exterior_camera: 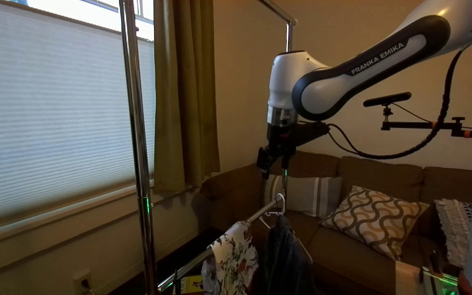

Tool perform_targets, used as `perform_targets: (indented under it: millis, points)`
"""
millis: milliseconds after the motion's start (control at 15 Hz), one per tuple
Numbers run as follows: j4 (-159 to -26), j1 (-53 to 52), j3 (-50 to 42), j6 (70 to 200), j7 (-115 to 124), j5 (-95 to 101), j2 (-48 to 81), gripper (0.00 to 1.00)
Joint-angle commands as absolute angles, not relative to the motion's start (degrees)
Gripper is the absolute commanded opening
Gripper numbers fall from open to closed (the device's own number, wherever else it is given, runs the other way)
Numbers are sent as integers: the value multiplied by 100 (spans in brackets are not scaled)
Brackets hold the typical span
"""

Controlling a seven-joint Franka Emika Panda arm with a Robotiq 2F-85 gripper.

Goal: Remove the white hang wire from the second rale and put it on the right corner on the first rale

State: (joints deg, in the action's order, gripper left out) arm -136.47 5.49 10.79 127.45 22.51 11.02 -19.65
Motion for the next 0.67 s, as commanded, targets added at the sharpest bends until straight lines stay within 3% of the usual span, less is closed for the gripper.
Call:
perform_targets:
  millis: [0,600]
  points:
    - [-13633,417,956,12720,2285,1152,-1956,100]
    - [-13317,609,452,13056,2040,1134,-987,100]
